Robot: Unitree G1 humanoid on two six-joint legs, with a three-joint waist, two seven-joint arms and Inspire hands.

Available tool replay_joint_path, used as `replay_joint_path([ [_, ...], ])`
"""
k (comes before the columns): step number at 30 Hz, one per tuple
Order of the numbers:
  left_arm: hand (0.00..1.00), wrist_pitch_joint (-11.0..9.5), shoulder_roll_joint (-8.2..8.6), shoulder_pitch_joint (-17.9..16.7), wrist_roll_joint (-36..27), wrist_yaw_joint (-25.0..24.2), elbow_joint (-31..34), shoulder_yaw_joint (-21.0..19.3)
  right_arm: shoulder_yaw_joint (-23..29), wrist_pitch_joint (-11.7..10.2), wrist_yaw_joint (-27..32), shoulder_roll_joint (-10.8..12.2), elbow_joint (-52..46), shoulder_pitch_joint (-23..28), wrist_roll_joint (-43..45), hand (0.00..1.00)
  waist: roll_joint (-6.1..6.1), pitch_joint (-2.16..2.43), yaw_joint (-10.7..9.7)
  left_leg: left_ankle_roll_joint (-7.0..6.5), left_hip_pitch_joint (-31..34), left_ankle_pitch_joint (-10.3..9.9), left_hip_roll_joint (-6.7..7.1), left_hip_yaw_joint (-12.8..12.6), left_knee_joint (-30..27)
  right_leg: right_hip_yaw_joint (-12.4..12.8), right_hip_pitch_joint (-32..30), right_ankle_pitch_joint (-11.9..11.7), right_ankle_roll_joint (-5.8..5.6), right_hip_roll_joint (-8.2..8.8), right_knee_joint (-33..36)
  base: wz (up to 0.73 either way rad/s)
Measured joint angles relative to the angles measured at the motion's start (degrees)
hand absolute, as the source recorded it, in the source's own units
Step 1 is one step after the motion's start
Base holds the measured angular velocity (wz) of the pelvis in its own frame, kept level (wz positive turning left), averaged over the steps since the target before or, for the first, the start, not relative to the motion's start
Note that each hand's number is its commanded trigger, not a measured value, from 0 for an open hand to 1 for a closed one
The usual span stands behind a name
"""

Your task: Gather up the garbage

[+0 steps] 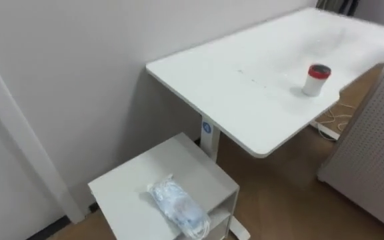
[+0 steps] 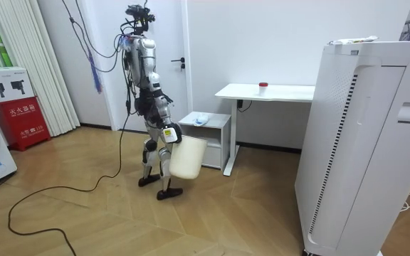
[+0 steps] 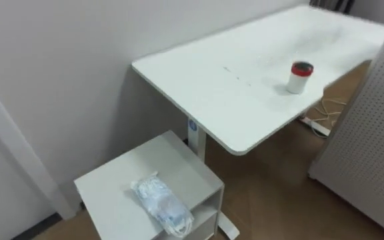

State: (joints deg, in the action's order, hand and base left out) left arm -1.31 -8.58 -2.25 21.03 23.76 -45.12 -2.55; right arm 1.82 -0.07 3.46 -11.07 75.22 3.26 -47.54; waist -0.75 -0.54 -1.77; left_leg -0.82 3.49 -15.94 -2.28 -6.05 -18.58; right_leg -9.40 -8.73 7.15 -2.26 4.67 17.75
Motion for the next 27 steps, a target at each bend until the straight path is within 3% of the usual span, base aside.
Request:
replay_joint_path([
  [3,0.0,-1.5,-0.3,0.97,0.09,2.07,2.38,1.15,-0.3,-0.59,-0.93,-0.11,0.94,-1.35,0.11,1.0,0.38,-0.25,-1.05,0.33,0.1,0.27,-0.07,-0.03,0.92,0.01,-1.01,0.41,0.24,-0.1,0.28,-0.06],
  [7,0.0,-1.78,-1.28,5.32,2.27,3.6,2.38,4.1,-2.05,-1.39,-2.08,-0.16,1.8,-3.03,0.36,1.0,1.17,-0.44,-1.58,0.32,2.68,0.27,0.01,-0.49,0.04,0.67,-3.92,0.4,0.27,0.0,1.1,-0.09],
  [11,0.0,-2.9,-1.4,9.48,2.87,5.57,0.95,6.29,-4.02,-1.91,-2.98,-0.22,2.94,-4.76,0.49,1.0,1.04,-0.7,-2.83,0.31,4.69,0.27,-0.12,-1.6,-1.18,0.61,-6.09,0.35,0.33,0.43,2.12,-0.09],
  [15,0.0,-3.02,-1.43,12.98,3.5,6.07,-0.4,8.62,-5.2,-2.5,-3.62,-0.66,2.93,-6.57,0.5,1.0,0.27,-1.39,-4.34,0.15,8.46,0.12,-0.11,-2.81,-3.2,1.08,-10.71,0.06,0.81,0.7,4.28,-0.15],
  [19,0.0,-3.05,-1.47,18.95,3.25,7.92,-5.84,10.85,-6.7,-3.32,-3.58,-1.71,2.97,-7.32,-0.75,1.0,-0.76,-2.3,-6.23,-0.23,13.38,-0.15,-0.08,-3.25,-6.63,1.38,-15.8,0.11,1.21,1.31,7.7,-0.05],
  [22,0.0,-3.08,-1.68,22.32,3.32,9.64,-6.72,12.38,-8.35,-3.62,-3.64,-2.61,3.23,-7.38,-3.7,1.0,-0.76,-2.44,-6.92,-0.32,17.14,-0.44,-0.2,-3.39,-8.99,1.66,-19.62,-0.17,1.69,1.44,9.8,-0.02],
  [27,0.0,-4.1,-2.05,24.74,3.38,11.96,-9.37,13.03,-9.58,-3.6,-3.6,-2.91,3.63,-7.95,-4.19,1.0,0.03,-2.93,-9.14,-0.06,20.11,-1.42,-0.96,-4.92,-12.32,3.27,-23.6,0.3,2.63,1.25,13.2,-0.19],
])
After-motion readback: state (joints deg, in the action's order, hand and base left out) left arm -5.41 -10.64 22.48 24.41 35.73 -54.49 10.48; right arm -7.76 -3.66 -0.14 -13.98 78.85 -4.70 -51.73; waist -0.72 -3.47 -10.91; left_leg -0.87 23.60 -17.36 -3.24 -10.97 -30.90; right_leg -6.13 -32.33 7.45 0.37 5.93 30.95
